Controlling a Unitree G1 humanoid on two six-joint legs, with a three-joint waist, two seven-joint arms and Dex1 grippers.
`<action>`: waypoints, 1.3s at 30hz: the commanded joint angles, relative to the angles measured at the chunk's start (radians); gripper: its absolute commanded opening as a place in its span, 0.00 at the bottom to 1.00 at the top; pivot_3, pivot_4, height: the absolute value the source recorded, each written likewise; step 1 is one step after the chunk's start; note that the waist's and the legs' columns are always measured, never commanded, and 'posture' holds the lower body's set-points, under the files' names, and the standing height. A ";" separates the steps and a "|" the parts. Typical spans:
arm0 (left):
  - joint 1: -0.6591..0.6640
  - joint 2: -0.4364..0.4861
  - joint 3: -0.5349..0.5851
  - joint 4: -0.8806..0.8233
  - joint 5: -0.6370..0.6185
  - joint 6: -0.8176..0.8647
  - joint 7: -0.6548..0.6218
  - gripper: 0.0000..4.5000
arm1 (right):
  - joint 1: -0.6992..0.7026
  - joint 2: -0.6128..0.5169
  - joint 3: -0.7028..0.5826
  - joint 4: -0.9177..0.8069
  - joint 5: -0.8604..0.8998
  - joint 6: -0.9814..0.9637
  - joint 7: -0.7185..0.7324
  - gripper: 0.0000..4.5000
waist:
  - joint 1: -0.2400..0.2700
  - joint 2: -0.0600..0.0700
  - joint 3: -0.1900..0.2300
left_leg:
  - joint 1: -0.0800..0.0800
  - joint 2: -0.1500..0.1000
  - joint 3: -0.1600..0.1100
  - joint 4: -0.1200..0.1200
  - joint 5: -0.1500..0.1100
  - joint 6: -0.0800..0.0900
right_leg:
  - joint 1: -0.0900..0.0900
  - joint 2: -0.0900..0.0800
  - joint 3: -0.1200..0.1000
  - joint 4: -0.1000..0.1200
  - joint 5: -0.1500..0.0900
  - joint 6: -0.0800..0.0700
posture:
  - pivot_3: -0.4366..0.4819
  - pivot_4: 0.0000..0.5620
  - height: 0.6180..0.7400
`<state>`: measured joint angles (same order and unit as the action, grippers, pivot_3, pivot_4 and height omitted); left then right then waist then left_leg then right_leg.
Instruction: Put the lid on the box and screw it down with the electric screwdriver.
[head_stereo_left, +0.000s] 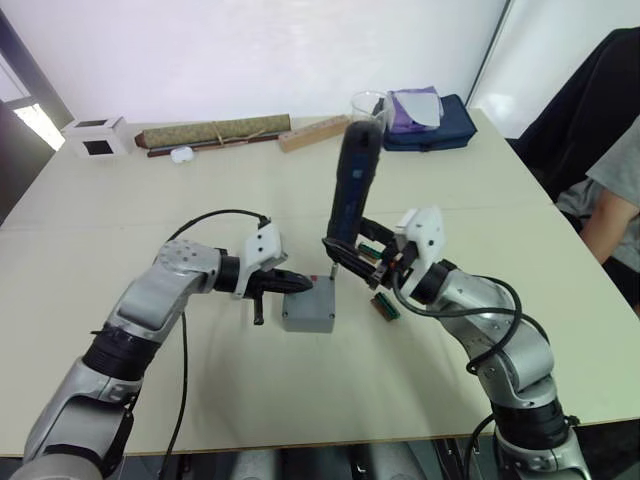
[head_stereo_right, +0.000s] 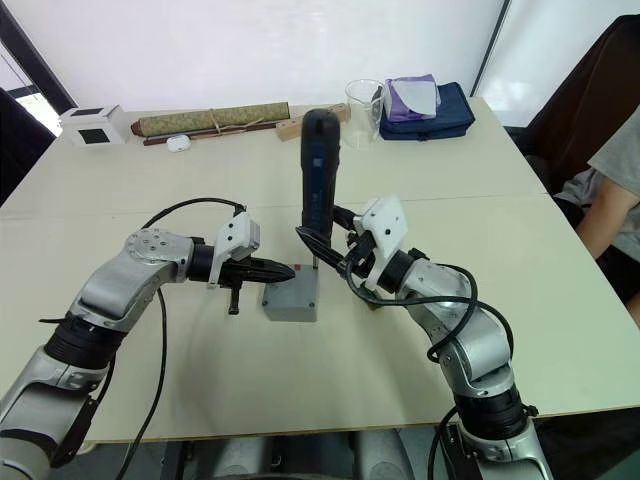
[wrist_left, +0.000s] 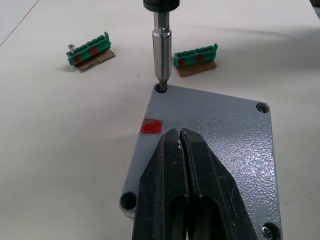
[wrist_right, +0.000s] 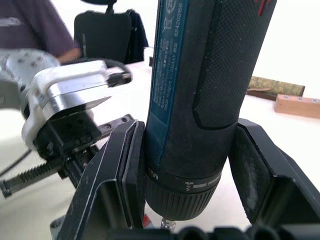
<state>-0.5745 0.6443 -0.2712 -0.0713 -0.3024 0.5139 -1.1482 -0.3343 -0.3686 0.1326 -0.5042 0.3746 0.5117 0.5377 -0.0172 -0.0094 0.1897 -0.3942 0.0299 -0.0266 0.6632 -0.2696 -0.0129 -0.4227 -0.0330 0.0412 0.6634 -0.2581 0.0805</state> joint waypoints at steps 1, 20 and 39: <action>0.015 0.002 -0.032 0.011 0.026 0.008 -0.010 0.00 | 0.000 -0.009 0.035 0.021 -0.024 0.029 -0.001 0.46 | 0.000 0.000 0.000 | 0.002 0.000 0.000 0.000 0.000 0.000 | 0.002 0.000 0.000 0.000 0.000 0.000 | 0.48 0.27 1.00; 0.080 0.015 -0.070 -0.026 0.056 0.017 -0.011 0.00 | 0.045 -0.002 0.118 0.048 -0.109 0.103 -0.104 0.46 | 0.001 -0.005 -0.032 | 0.023 0.001 -0.001 -0.014 -0.002 0.002 | 0.024 0.002 0.001 -0.013 -0.008 -0.009 | 0.48 0.27 1.00; 0.079 -0.009 -0.068 -0.034 0.038 0.043 -0.005 0.00 | 0.053 -0.020 0.092 0.014 -0.096 0.119 -0.105 0.46 | 0.003 -0.006 -0.032 | 0.023 0.001 -0.002 -0.015 -0.002 0.002 | 0.024 0.003 0.001 -0.015 -0.008 -0.009 | 0.48 0.27 1.00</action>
<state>-0.5157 0.6378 -0.2999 -0.1159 -0.2824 0.5330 -1.1527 -0.3115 -0.3710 0.2162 -0.5272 0.2883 0.5643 0.4283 -0.0144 -0.0150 0.1575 -0.3715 0.0312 -0.0286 0.6484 -0.2714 -0.0109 -0.3984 -0.0304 0.0426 0.6480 -0.2664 0.0715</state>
